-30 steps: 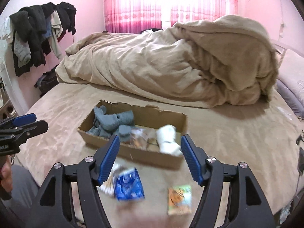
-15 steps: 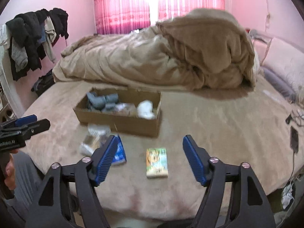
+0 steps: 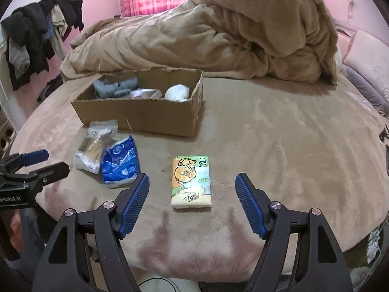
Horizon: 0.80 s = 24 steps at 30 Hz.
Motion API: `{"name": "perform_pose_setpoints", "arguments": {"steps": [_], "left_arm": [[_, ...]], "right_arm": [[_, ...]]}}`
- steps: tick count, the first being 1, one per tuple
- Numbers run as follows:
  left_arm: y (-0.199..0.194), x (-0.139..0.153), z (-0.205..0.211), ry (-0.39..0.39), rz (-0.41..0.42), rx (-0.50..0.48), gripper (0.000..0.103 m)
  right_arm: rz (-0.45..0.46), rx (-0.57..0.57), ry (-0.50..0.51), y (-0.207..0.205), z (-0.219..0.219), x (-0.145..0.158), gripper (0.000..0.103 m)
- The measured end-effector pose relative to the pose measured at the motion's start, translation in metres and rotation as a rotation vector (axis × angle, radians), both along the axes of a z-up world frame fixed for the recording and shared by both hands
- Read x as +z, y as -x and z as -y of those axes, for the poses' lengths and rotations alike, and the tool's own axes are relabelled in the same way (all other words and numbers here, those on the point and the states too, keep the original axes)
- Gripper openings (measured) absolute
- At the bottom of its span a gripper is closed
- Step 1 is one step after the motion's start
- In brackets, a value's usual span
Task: Organize objects
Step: 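Grasp the cotton swab bag with the left tool while the right tool grasps the cartoon tissue pack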
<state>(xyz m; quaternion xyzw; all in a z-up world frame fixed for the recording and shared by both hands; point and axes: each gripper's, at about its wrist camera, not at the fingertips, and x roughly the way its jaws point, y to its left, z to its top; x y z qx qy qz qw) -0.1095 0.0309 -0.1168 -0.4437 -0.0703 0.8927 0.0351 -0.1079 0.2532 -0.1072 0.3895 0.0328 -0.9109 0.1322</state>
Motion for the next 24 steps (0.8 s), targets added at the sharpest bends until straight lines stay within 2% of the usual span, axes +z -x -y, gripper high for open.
{"name": "perform_pose_setpoints", "arguments": {"steps": [8, 11, 13, 16, 18, 19, 22, 23, 24], "left_arm": [[0.033, -0.015, -0.007, -0.003, -0.003, -0.001, 0.096], [0.042, -0.025, -0.009, 0.009, 0.021, -0.002, 0.096], [0.048, -0.031, -0.007, 0.007, 0.025, 0.001, 0.096], [0.052, -0.038, -0.001, -0.017, 0.045, 0.011, 0.095], [0.052, -0.041, 0.002, -0.039, 0.047, 0.018, 0.094], [0.051, -0.042, 0.002, -0.036, 0.042, 0.016, 0.093], [0.048, -0.039, -0.001, -0.034, 0.033, -0.002, 0.076], [0.047, -0.038, -0.001, -0.036, 0.029, -0.007, 0.065], [0.046, -0.036, -0.001, -0.036, 0.026, -0.012, 0.059]], "right_arm": [[0.028, 0.021, -0.064, 0.027, 0.009, -0.026, 0.076], [0.043, 0.027, -0.073, 0.034, 0.013, -0.031, 0.076], [0.055, 0.04, -0.078, 0.036, 0.016, -0.035, 0.073], [0.073, 0.044, -0.1, 0.037, 0.018, -0.041, 0.061], [0.089, 0.038, -0.112, 0.038, 0.018, -0.045, 0.048], [0.096, 0.035, -0.112, 0.039, 0.018, -0.047, 0.048], [0.1, 0.034, -0.117, 0.039, 0.019, -0.048, 0.048], [0.1, 0.035, -0.112, 0.039, 0.019, -0.047, 0.048], [0.101, 0.036, -0.103, 0.039, 0.019, -0.047, 0.048]]}}
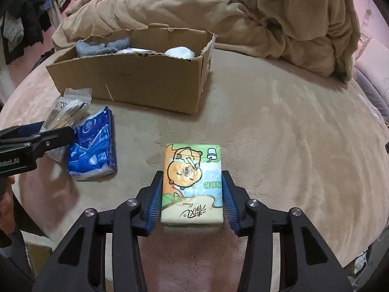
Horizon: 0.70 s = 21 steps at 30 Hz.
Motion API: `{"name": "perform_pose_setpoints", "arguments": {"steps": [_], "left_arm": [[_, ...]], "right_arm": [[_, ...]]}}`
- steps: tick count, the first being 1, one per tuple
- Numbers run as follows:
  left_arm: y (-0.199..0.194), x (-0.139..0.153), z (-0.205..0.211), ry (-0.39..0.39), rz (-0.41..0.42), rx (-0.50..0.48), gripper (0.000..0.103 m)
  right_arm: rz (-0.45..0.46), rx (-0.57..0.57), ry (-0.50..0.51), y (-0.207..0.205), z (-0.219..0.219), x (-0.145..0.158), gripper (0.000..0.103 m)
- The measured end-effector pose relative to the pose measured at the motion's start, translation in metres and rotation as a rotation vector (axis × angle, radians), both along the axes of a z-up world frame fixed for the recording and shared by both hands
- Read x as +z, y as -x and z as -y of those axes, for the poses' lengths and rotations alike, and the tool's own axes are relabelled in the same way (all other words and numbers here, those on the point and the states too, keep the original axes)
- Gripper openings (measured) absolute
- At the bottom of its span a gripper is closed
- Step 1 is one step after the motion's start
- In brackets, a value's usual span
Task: Organize objects
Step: 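Grasp the cotton swab bag with the left tool while the right tool grasps the cartoon tissue pack, then carry the swab bag with the left tool while the right tool carries the tissue pack into the box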
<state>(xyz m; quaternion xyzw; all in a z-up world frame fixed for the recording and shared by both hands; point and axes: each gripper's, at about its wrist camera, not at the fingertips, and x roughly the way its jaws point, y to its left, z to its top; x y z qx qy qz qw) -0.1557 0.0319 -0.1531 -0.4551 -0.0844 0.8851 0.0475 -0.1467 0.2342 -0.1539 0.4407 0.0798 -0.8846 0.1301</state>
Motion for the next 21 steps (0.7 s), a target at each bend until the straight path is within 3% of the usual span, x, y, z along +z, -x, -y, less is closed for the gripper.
{"name": "perform_pose_setpoints", "arguments": {"steps": [8, 21], "left_arm": [[-0.015, 0.014, 0.004, -0.018, -0.021, -0.029, 0.05], [-0.062, 0.071, 0.012, 0.019, -0.046, -0.009, 0.05]], "right_arm": [[-0.007, -0.012, 0.034, -0.01, -0.004, 0.006, 0.048], [-0.043, -0.013, 0.115, -0.037, -0.012, 0.048, 0.048]]}}
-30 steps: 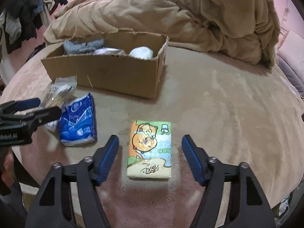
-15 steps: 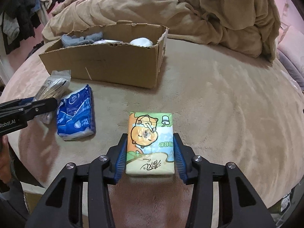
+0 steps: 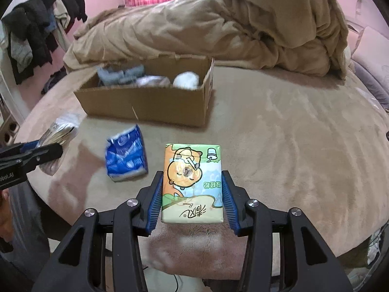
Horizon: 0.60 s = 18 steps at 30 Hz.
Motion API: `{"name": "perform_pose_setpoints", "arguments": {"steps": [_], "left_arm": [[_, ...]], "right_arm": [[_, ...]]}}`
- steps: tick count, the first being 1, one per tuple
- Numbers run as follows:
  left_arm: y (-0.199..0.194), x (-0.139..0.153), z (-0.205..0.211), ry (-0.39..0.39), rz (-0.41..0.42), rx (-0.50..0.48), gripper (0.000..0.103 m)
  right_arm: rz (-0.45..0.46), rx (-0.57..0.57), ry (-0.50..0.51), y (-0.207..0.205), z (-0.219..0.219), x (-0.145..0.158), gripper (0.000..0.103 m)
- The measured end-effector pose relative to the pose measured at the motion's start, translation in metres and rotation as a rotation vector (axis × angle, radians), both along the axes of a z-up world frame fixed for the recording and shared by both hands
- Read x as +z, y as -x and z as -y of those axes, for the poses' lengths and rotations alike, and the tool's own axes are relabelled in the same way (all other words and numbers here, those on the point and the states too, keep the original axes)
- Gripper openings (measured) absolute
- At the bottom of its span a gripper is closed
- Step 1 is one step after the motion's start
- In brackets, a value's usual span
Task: Organize objects
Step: 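Carry the swab bag with the left tool while the right tool carries the tissue pack into the box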
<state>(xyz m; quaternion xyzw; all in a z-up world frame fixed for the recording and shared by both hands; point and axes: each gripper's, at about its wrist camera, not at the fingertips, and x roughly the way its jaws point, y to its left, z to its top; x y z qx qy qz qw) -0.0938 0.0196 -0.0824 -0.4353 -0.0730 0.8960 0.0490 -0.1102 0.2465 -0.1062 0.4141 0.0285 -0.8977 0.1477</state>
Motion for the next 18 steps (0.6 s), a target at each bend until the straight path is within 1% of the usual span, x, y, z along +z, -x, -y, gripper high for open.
{"name": "perform_pose_setpoints", "arguments": {"steps": [7, 9, 15, 18], "left_arm": [[0.007, 0.04, -0.003, -0.026, -0.067, -0.012, 0.05], [0.014, 0.048, -0.004, -0.039, -0.078, -0.02, 0.05], [0.039, 0.074, -0.003, -0.032, -0.14, -0.027, 0.05], [0.05, 0.082, 0.003, -0.04, -0.157, -0.027, 0.05]], "right_arm": [[-0.06, -0.004, 0.033, 0.001, -0.005, 0.036, 0.048], [-0.078, -0.004, 0.039, 0.002, -0.005, 0.043, 0.048], [-0.138, 0.0, 0.056, 0.012, -0.002, 0.069, 0.048], [-0.163, -0.003, 0.064, 0.021, 0.001, 0.08, 0.048]]}}
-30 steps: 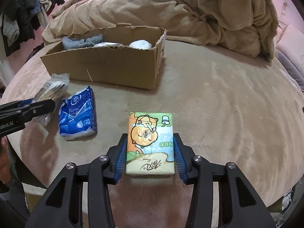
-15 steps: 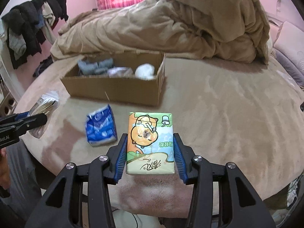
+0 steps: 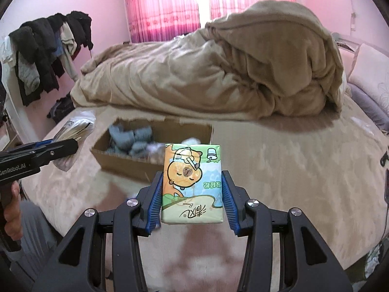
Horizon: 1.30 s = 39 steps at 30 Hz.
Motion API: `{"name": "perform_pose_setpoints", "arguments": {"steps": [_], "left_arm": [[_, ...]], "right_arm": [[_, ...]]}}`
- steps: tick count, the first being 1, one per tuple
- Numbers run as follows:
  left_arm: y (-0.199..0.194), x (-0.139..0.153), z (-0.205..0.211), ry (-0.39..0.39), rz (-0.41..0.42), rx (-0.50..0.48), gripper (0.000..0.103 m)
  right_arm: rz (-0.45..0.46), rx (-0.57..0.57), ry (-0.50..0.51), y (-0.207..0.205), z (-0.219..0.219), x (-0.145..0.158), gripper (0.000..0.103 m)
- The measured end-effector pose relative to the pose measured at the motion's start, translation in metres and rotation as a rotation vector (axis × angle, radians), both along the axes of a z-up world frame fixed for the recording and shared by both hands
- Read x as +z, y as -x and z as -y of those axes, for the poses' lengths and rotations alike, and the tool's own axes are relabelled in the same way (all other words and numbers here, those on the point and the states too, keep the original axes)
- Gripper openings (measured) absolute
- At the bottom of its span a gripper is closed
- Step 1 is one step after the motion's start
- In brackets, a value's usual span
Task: Organize objects
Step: 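Carry the swab bag with the left tool while the right tool carries the tissue pack into the box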
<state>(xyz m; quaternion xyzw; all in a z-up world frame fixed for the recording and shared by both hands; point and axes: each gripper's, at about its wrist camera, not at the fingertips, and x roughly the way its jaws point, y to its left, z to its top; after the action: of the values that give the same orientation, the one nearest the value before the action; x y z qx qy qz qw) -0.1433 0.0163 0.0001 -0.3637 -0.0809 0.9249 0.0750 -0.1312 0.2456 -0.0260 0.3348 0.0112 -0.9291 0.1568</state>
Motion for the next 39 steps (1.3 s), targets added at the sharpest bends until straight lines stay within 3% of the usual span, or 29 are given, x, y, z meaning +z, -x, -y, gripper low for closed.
{"name": "perform_pose_setpoints", "arguments": {"steps": [9, 19, 25, 27, 29, 39], "left_arm": [[0.03, -0.005, 0.023, 0.011, -0.003, 0.018, 0.05], [0.067, -0.039, 0.029, 0.021, 0.039, 0.007, 0.05], [0.078, -0.053, 0.024, 0.016, 0.061, 0.012, 0.05], [0.081, -0.056, 0.022, 0.016, 0.067, 0.014, 0.05], [0.084, -0.058, 0.017, 0.017, 0.07, 0.011, 0.05], [0.111, -0.072, -0.019, 0.032, 0.113, -0.023, 0.05]], "right_arm": [[0.015, 0.053, -0.025, 0.054, 0.034, 0.0, 0.048], [0.101, 0.08, -0.081, 0.118, 0.068, -0.045, 0.048], [0.142, 0.089, -0.099, 0.124, 0.078, -0.073, 0.05], [0.145, 0.088, -0.1, 0.122, 0.076, -0.078, 0.065], [0.132, 0.08, -0.097, 0.119, 0.071, -0.077, 0.069], [0.027, 0.016, -0.027, 0.112, 0.031, -0.053, 0.07]]}}
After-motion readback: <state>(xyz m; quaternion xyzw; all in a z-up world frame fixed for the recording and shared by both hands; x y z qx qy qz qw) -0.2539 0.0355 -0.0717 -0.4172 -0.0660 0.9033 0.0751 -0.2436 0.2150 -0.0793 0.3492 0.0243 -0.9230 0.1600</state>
